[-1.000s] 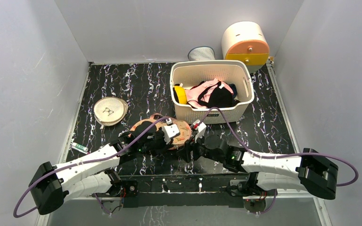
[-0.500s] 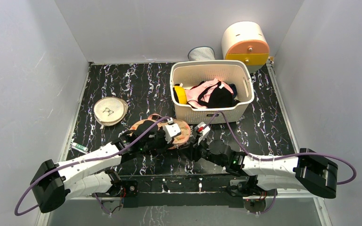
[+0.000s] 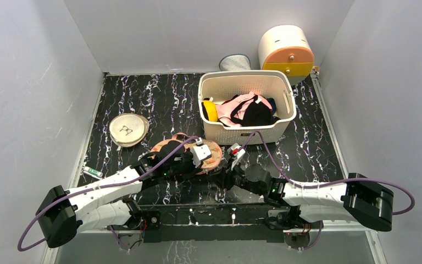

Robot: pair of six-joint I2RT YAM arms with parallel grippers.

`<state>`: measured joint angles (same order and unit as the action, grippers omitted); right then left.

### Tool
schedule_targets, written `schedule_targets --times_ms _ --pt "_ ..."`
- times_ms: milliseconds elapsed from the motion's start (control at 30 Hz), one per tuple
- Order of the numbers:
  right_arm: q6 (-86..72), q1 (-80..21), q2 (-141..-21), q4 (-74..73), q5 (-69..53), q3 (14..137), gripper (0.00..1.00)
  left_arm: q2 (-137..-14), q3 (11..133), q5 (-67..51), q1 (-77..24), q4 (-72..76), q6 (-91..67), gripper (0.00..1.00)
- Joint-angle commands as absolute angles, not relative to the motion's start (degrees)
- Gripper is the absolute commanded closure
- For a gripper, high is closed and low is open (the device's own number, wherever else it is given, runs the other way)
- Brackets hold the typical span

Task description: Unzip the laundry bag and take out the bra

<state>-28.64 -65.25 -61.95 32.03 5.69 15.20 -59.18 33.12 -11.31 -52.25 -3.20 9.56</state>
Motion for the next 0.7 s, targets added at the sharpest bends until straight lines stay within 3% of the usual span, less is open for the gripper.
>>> schedule_targets --times_ms 0,667 --pt "-29.3 -65.6 -63.8 36.5 6.4 17.4 0.77 -58.6 35.0 -11.5 -52.5 -2.4 9.7 1.00" --pt "-33.6 -66.3 -70.4 38.4 9.9 22.5 0.76 -59.0 35.1 -12.4 -52.5 -2.7 9.7 1.00"
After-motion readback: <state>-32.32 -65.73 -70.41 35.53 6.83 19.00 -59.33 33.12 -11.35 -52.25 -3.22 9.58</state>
